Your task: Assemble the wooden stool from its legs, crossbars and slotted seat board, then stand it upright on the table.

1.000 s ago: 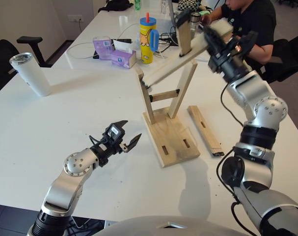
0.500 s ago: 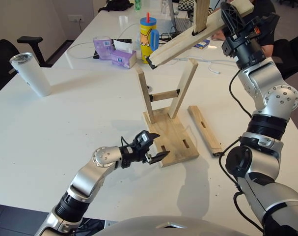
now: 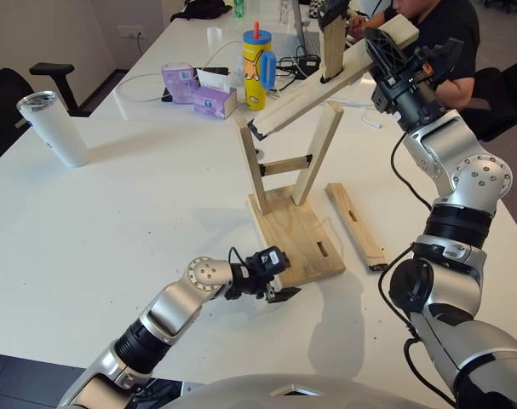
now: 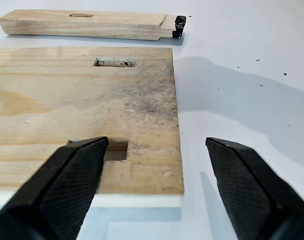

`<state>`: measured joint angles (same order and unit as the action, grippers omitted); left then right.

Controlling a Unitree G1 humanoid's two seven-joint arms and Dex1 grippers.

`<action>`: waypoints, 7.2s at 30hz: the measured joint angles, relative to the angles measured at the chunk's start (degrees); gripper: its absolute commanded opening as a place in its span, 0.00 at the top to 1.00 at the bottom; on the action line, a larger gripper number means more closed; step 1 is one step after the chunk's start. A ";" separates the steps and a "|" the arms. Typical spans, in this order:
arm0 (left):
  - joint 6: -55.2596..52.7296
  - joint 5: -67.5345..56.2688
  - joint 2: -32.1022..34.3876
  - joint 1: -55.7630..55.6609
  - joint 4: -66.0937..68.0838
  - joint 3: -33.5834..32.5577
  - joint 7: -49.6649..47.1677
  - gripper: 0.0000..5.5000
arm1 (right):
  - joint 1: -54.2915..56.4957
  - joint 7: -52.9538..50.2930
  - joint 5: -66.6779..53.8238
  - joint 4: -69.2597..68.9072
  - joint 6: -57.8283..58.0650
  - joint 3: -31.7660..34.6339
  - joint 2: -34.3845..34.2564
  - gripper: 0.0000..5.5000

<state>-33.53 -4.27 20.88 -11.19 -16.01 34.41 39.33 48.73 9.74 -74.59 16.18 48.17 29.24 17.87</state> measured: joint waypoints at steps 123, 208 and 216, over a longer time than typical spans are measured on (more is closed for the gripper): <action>15.45 8.76 -7.13 4.45 5.61 -22.55 -20.12 0.34 | -23.29 9.88 58.79 1.43 -0.44 -26.12 6.84 0.63; -1.74 -57.35 -13.21 -20.12 -5.06 -46.72 -38.09 0.81 | 0.64 20.52 39.78 -23.82 -22.69 -17.93 3.38 0.41; 0.09 -53.71 -12.43 -17.79 -4.03 -49.06 -39.28 0.81 | 1.80 5.92 62.58 7.25 -31.25 -20.38 10.59 0.41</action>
<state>-33.43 -57.98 8.45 -28.98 -20.04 -14.65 0.06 50.53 15.66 -12.00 23.43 16.91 8.86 28.47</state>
